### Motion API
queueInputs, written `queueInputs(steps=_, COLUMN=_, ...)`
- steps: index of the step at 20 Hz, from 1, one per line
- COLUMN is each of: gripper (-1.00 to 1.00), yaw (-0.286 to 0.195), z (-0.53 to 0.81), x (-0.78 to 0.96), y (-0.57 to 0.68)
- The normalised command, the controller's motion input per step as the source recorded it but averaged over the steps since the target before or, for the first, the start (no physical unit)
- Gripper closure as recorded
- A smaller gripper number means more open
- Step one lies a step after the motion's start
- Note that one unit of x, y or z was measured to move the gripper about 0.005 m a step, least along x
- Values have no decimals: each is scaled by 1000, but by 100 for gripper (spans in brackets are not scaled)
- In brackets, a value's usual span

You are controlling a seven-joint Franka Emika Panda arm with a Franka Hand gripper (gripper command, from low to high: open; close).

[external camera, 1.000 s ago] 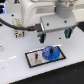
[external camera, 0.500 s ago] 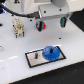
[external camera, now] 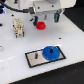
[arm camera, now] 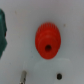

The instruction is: Insert the blue gear onto the right peg, followed by the red gear

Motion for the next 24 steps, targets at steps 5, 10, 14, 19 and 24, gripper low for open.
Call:
queueInputs(steps=5, gripper=-100, yaw=0, z=-295, x=-464, y=54)
queueInputs(steps=10, gripper=-100, yaw=0, z=-343, x=-329, y=41)
queueInputs(steps=14, gripper=-100, yaw=0, z=-330, x=-269, y=12)
queueInputs(steps=19, gripper=-100, yaw=0, z=-313, x=-170, y=52)
queueInputs(steps=24, gripper=-100, yaw=0, z=-277, x=-52, y=30)
